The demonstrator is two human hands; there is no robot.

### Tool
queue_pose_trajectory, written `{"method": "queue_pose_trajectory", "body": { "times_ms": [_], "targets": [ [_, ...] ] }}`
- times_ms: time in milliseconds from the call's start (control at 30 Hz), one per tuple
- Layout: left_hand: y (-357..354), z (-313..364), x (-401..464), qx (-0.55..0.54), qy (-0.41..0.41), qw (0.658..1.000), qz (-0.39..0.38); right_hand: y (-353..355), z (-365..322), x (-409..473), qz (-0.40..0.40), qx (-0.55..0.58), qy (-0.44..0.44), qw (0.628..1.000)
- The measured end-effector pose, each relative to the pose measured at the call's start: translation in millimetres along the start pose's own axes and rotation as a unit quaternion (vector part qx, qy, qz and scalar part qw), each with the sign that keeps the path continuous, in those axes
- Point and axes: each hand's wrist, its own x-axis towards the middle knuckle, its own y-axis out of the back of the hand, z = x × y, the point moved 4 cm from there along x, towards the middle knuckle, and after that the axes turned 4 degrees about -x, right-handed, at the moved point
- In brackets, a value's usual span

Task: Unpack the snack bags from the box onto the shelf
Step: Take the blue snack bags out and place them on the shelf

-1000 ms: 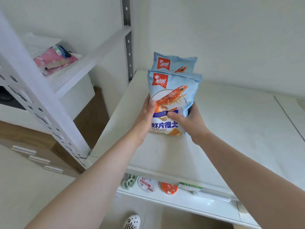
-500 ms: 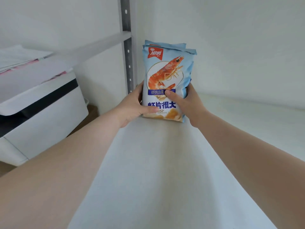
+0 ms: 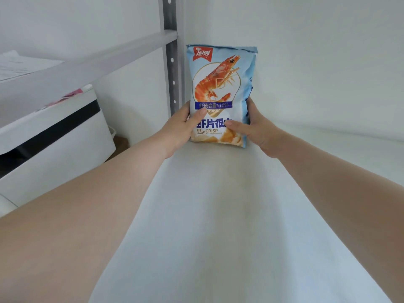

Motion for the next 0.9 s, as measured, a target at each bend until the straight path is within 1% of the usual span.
{"method": "queue_pose_trajectory", "body": {
  "times_ms": [133, 200, 267, 367, 467, 633, 700, 800, 900],
  "targets": [
    [-7, 6, 4, 0.022, -0.045, 0.998, 0.037, 2, -4, 8, -0.029, 0.040, -0.025, 0.998],
    [-7, 3, 6, 0.063, -0.067, 0.994, 0.063, 0, -6, 10, -0.020, 0.057, -0.017, 0.998],
    [-5, -3, 8, 0.093, -0.074, 0.990, 0.071, -1, -3, 11, -0.003, 0.059, -0.010, 0.998],
    [-5, -4, 12, 0.085, -0.085, 0.990, 0.070, -1, 0, 13, 0.032, 0.056, 0.002, 0.998],
    [-5, -3, 22, 0.037, -0.070, 0.996, 0.049, -3, 3, 20, 0.066, 0.052, 0.015, 0.996],
    [2, 4, 42, 0.074, -0.061, 0.995, 0.042, -3, 2, 35, 0.031, 0.034, -0.023, 0.999],
    [3, 2, 48, 0.077, -0.051, 0.995, 0.038, -2, -1, 38, 0.030, 0.033, -0.033, 0.998],
    [4, -3, 50, 0.084, -0.057, 0.994, 0.045, -2, -2, 40, 0.059, 0.077, -0.027, 0.995],
    [6, -5, 51, 0.082, -0.052, 0.994, 0.041, -5, -5, 42, 0.094, 0.071, -0.049, 0.992]
  ]
}}
